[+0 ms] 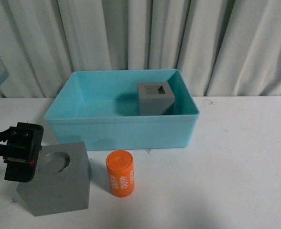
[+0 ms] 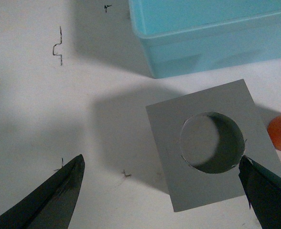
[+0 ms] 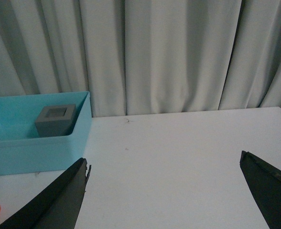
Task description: Place gray and orange parts in blue box
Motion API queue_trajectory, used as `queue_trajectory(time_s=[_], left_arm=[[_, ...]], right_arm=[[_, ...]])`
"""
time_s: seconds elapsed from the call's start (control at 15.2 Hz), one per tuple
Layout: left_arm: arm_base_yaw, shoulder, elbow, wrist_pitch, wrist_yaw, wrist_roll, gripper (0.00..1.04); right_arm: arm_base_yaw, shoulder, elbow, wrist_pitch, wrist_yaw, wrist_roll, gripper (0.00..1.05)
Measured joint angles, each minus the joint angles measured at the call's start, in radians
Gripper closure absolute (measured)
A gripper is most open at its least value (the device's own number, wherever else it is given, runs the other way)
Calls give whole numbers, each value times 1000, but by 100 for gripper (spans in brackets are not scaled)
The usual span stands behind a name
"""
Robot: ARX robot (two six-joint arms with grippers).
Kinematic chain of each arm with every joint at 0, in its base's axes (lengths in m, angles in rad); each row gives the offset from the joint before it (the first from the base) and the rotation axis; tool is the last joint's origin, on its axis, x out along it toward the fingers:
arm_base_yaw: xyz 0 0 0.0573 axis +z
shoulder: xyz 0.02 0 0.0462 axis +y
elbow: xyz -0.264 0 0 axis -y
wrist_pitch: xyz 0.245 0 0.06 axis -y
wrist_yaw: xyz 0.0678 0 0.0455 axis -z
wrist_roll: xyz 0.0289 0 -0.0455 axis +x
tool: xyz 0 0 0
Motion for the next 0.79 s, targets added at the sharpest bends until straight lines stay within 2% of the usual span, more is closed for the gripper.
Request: queue_trajectory(time_s=[0.79], left_arm=[[-18,74,23,15,11,-9,7]], right_arm=[[0,0,0,0,0,0,6]])
